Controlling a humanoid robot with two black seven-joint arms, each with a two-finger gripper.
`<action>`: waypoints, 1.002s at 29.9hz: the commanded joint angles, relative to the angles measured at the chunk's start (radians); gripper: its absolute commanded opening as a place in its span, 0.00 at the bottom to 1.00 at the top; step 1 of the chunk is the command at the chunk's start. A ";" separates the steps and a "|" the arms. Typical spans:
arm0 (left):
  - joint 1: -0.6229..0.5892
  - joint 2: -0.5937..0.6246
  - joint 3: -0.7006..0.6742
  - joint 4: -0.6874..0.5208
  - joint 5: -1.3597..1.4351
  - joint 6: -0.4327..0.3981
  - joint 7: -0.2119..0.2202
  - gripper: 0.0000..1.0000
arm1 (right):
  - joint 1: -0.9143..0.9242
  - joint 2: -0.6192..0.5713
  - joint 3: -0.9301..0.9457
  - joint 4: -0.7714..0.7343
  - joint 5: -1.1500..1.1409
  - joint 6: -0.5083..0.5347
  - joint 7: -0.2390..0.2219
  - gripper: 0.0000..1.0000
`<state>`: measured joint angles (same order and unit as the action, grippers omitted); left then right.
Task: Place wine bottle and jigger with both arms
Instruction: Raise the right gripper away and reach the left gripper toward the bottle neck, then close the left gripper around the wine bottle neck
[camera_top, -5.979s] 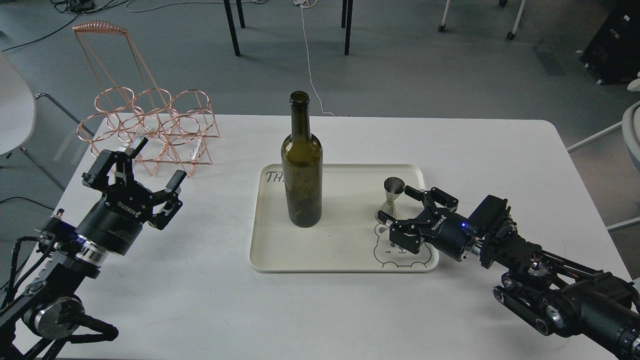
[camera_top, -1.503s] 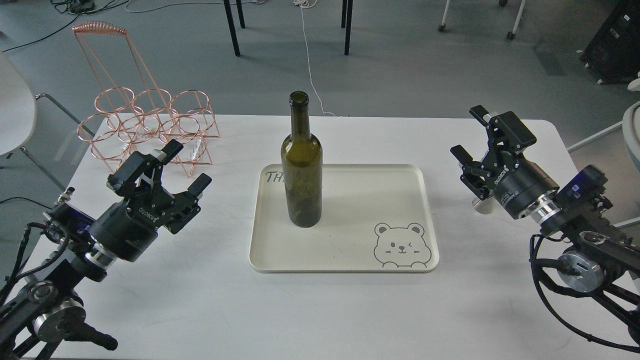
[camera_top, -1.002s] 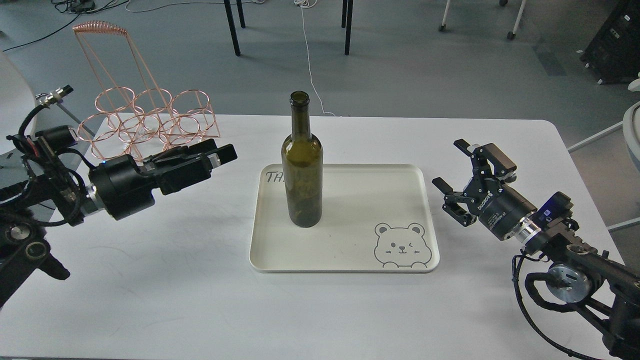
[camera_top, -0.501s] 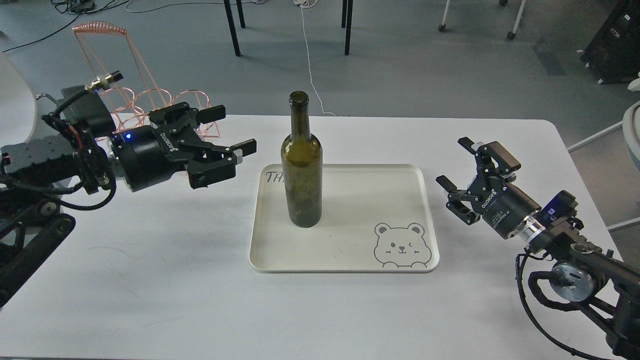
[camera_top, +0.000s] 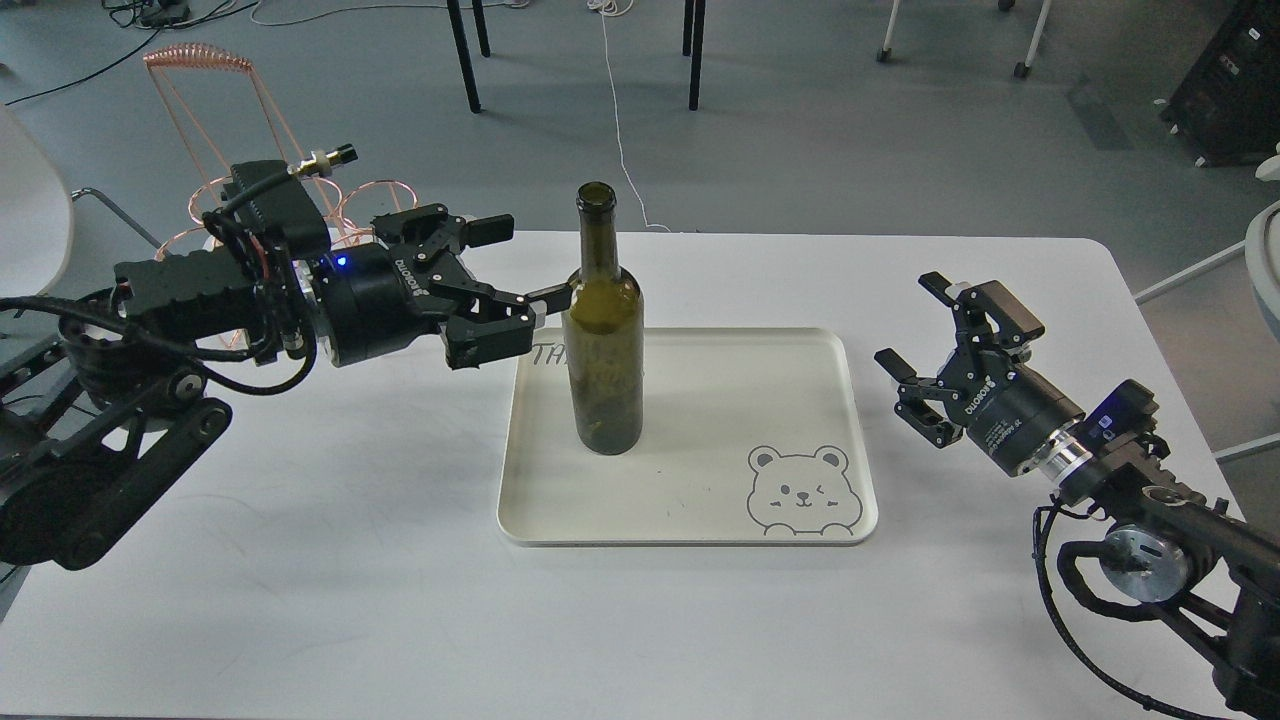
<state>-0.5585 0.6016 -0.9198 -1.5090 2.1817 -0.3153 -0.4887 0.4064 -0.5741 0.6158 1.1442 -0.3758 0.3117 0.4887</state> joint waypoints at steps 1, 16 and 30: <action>-0.018 -0.011 0.001 0.001 0.000 -0.002 0.000 0.98 | -0.001 0.000 -0.001 0.000 0.000 -0.005 0.000 0.99; -0.106 -0.085 0.050 0.073 0.000 -0.001 0.000 0.97 | -0.003 0.000 -0.001 -0.001 0.000 -0.014 0.000 0.99; -0.150 -0.117 0.108 0.099 0.000 0.007 0.000 0.81 | -0.003 0.002 -0.001 -0.001 -0.002 -0.016 0.000 0.99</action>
<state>-0.7024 0.4870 -0.8227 -1.4098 2.1817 -0.3115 -0.4887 0.4034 -0.5737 0.6162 1.1427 -0.3760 0.2960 0.4887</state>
